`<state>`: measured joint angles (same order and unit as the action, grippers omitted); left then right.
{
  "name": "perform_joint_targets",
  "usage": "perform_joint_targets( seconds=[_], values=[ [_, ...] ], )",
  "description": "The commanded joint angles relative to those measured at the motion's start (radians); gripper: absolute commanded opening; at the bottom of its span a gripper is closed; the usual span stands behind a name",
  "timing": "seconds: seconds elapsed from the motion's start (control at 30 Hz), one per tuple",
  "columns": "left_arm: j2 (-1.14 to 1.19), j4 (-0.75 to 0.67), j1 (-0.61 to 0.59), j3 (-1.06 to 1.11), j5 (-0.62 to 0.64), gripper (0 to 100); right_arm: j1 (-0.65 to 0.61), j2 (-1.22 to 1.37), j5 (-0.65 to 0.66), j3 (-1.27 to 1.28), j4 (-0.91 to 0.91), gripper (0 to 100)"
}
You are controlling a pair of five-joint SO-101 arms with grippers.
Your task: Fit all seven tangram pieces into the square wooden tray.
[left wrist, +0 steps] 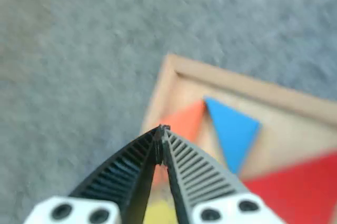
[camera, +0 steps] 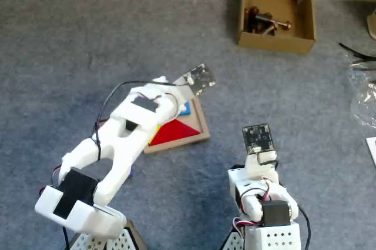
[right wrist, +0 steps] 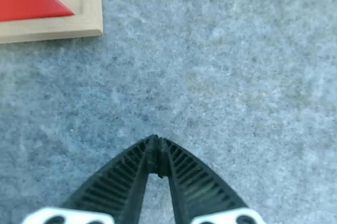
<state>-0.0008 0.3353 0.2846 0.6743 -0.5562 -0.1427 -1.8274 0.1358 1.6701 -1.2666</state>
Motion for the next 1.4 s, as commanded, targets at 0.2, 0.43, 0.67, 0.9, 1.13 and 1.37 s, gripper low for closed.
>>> perform_joint_targets(
  seconds=[0.2, 0.43, 0.67, 0.9, 1.13, 1.37],
  values=[
    [0.219, -0.244, 0.013, -0.062, -0.005, 1, -0.010, -0.008, -0.008, 0.117, 0.018, 0.5],
    [0.240, -0.244, 0.010, -0.068, -0.005, 1, -0.010, -0.008, -0.008, 0.117, 0.018, 0.5],
    [0.240, -0.242, 0.005, -0.045, -0.005, 1, -0.010, -0.008, -0.008, 0.117, 0.018, 0.5],
    [0.240, -0.242, -0.042, -0.042, -0.210, 1, -0.010, -0.008, -0.008, 0.117, 0.018, 0.5],
    [0.239, -0.242, -0.085, -0.048, -0.216, 1, -0.010, -0.008, -0.008, 0.117, 0.018, 0.5],
    [0.239, -0.242, -0.087, -0.041, -0.330, 1, -0.010, -0.008, -0.008, 0.117, 0.018, 0.5]
  ],
)
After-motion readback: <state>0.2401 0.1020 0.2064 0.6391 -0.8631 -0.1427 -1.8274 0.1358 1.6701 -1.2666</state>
